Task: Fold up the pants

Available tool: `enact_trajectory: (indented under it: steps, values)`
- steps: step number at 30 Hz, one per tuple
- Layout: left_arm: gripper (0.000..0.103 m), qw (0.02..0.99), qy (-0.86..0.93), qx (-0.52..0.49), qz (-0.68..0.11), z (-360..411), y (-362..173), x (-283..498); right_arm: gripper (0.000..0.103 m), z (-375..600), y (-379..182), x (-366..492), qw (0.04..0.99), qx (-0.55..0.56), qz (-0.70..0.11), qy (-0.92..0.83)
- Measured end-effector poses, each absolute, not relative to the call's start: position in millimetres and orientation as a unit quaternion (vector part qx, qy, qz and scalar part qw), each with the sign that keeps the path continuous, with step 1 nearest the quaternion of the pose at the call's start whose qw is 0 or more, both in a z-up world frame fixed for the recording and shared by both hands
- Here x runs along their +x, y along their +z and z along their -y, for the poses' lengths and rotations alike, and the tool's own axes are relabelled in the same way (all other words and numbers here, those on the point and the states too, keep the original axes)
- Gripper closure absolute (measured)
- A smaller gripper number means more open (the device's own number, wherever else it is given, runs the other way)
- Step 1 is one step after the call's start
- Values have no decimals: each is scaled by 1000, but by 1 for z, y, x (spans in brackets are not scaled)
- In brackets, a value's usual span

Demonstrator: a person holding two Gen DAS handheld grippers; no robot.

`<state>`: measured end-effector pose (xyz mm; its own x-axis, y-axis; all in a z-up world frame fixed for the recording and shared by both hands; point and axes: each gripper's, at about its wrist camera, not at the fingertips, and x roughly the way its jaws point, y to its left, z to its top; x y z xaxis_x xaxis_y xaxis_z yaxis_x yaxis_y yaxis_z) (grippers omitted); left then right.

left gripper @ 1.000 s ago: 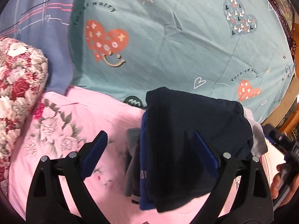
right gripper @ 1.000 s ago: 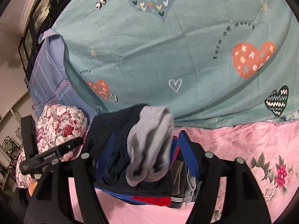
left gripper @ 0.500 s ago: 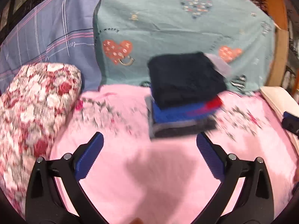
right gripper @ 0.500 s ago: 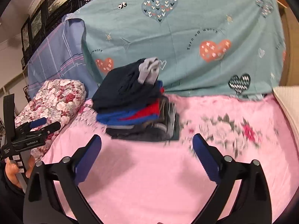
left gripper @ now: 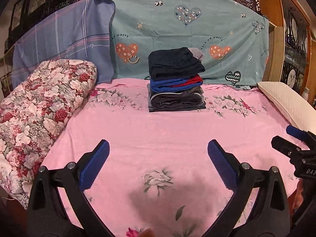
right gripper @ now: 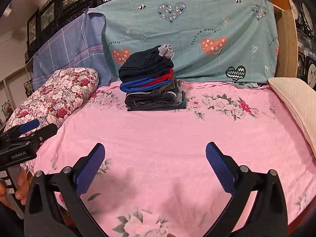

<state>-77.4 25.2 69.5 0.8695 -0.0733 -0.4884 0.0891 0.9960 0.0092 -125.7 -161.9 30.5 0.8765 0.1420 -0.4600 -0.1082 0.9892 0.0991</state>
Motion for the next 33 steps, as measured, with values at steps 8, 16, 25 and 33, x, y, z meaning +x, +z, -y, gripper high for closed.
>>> enact_trajectory:
  steps: [8,16,25,33]
  values:
    - [2,971,-26,27,-236,-27,81,-102,1,165,37,-152,973,30,-222,46]
    - [2,970,-22,28,-239,-26,81,-97,1,170,39,-157,976,25,-214,29]
    - [2,973,-30,26,-226,-23,81,-99,1,174,34,-158,976,26,-216,23]
    - [2,968,-34,25,-245,-21,76,-93,1,178,34,-159,976,30,-215,19]
